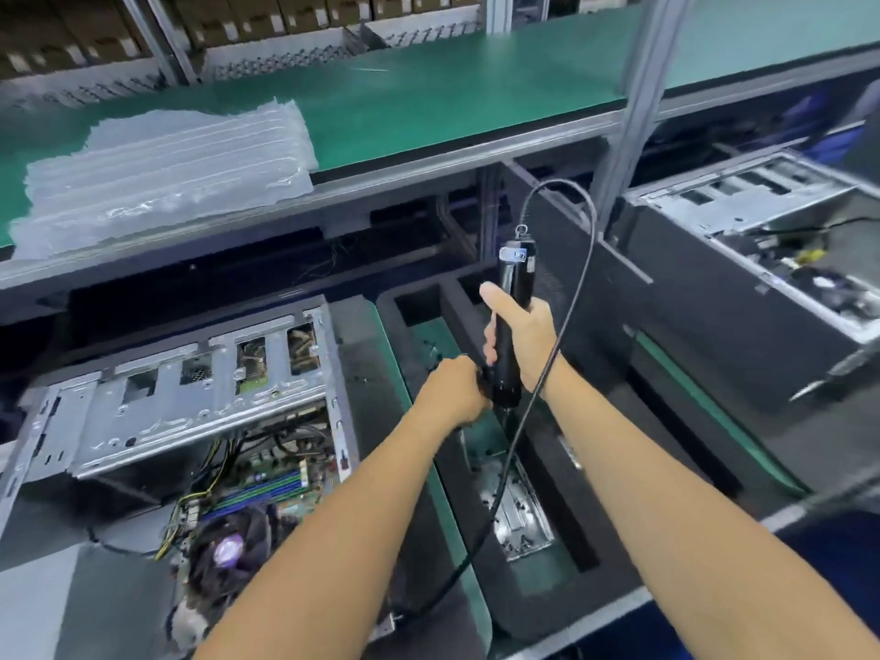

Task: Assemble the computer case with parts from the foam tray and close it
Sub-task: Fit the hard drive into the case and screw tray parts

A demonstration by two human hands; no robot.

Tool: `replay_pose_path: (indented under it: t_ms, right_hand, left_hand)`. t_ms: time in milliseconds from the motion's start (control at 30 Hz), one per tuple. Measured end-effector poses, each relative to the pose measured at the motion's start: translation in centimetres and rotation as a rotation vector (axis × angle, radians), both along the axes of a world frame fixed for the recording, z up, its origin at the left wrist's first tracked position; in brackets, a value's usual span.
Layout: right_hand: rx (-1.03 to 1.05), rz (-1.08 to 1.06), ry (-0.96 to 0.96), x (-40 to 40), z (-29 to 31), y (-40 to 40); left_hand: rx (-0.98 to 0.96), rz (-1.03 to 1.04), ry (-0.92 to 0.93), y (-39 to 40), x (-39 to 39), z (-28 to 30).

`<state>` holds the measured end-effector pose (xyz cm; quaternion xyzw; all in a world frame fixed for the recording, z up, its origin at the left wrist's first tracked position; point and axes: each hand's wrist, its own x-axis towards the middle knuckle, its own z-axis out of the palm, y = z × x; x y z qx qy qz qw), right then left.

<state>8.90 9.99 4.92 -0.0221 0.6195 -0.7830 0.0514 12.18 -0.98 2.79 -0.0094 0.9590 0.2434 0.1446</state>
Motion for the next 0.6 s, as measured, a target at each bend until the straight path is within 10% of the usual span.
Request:
replay_pose_path:
  t_ms: [367, 600]
  right_hand:
    - [0.100, 0.206, -0.220, 0.2, -9.7, 4.1]
    - [0.071, 0.265, -0.285, -0.5, -10.5, 4.2]
  left_hand:
    - [-0.490, -0.219, -0.156, 5.0, 1.8, -11.2]
    - [-0.458, -0.483, -0.361, 5.7, 2.7, -11.7]
